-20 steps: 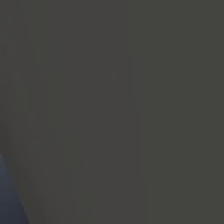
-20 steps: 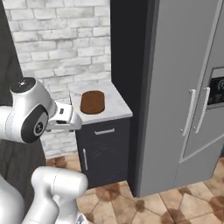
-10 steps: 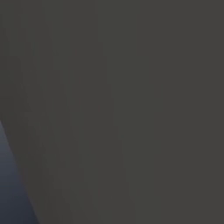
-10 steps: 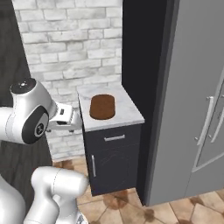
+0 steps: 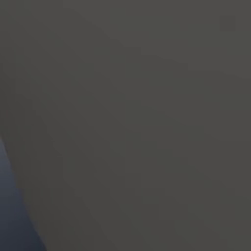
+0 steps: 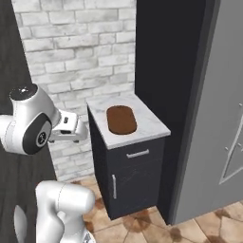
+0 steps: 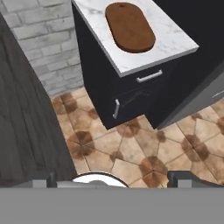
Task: Move the cutting board and knife to the sink. Then move spray from the cabinet to the counter.
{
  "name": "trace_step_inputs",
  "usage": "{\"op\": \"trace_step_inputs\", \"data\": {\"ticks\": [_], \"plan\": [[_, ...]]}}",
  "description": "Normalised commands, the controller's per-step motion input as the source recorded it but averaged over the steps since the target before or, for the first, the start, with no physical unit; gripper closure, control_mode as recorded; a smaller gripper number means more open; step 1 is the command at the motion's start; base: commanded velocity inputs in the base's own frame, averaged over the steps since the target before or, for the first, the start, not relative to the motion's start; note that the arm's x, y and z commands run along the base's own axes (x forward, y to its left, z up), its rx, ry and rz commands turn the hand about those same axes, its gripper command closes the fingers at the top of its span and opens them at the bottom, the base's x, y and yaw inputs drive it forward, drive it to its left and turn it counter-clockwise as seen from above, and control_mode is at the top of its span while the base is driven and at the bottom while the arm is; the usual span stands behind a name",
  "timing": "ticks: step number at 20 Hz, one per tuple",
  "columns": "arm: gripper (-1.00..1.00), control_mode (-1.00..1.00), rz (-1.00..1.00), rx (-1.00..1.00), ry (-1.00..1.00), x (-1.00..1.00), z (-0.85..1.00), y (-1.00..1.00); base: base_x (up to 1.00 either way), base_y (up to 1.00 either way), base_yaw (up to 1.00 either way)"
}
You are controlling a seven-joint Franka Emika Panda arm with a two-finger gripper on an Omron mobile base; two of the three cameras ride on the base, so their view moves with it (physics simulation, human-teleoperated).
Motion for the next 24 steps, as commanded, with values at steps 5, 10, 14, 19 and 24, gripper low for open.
{"op": "trace_step_inputs", "data": {"ticks": [5, 10, 14, 19, 24], "plan": [[-1.0, 1.0, 0.0, 0.0, 0.0, 0.0, 0.0, 0.0, 0.0, 0.26, -0.2], [-1.0, 1.0, 0.0, 0.0, 0.0, 0.0, 0.0, 0.0, 0.09, 0.45, -0.1], [-1.0, 1.0, 0.0, 0.0, 0.0, 0.0, 0.0, 0.0, 0.34, 0.31, -0.11], [-1.0, 1.0, 0.0, 0.0, 0.0, 0.0, 0.0, 0.0, 0.49, 0.59, -0.2], [-1.0, 1.0, 0.0, 0.0, 0.0, 0.0, 0.0, 0.0, 0.49, 0.25, -0.12]]}}
